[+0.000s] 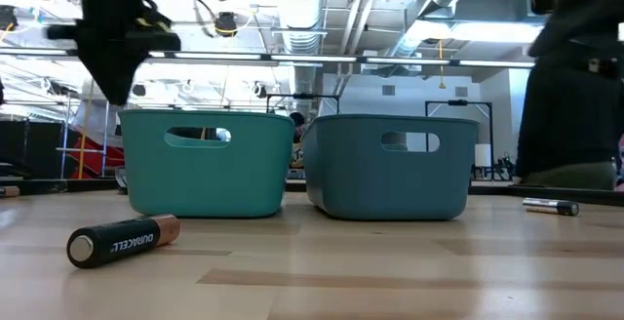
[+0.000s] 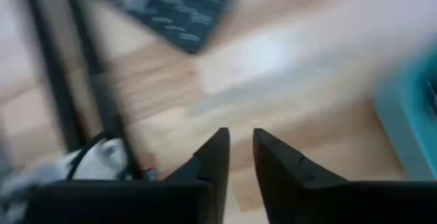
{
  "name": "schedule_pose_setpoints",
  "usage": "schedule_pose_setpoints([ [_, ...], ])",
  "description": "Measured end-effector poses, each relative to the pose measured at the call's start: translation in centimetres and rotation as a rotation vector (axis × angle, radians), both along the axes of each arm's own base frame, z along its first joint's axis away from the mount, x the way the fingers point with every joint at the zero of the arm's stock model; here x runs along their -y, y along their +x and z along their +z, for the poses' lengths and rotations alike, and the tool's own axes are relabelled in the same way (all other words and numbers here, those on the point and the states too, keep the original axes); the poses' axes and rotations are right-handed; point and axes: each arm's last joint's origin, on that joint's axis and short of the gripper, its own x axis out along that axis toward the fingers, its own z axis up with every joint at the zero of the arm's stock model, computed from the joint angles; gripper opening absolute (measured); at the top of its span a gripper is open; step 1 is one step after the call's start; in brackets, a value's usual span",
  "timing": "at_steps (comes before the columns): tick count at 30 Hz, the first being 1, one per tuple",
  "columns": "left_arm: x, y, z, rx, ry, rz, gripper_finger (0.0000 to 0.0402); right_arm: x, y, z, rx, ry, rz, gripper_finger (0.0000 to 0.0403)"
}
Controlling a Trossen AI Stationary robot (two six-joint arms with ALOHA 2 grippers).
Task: Sort batteries
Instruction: Put the black battery into the blue bin
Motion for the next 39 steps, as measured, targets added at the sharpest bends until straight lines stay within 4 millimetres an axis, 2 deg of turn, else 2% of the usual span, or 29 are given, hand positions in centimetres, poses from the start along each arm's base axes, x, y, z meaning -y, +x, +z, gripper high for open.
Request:
schedule_pose_setpoints([
  [5,-1.2,1.8,-1.4,-0.11,-0.24,-0.316,0.0119,-0.3,1.5,0.0,0.049,-0.007,0.005,0.0122],
  [10,-2.0,2.7,-3.7,-0.294,-0.448,-0.495,0.0177,-0.8,2.5,-0.4,0.047,0.013,0.012,0.0122],
  [15,-2.8,3.3,-6.1,-0.53,-0.505,-0.629,0.0226,-1.5,3.6,-0.9,0.056,0.04,0.0,0.0122],
  [19,-3.5,3.7,-7.7,-0.655,-0.569,-0.721,0.0255,-2.1,4.7,-1.3,0.08,0.054,0.0,0.0122],
  [24,-4.4,3.5,-8.9,-0.807,-0.631,-0.828,0.0273,-2.8,5.9,-1.8,0.107,0.072,-0.002,0.0122],
  [27,-4.9,3.0,-9.7,-0.829,-0.668,-0.846,0.0277,-3.1,6.5,-2.3,0.113,0.088,-0.012,0.0122],
  [34,-5.4,-0.2,-12.4,-0.881,-0.779,-0.831,0.0277,-4.2,7.7,-3.6,0.108,0.117,-0.021,0.0122],
  [36,-5.4,-0.6,-13.0,-0.878,-0.783,-0.826,0.0277,-4.3,7.9,-4.1,0.093,0.128,-0.037,0.0122],
  [39,-5.6,0.0,-13.2,-0.856,-0.767,-0.825,0.0277,-4.4,8.1,-4.6,0.075,0.136,-0.053,0.0122],
])
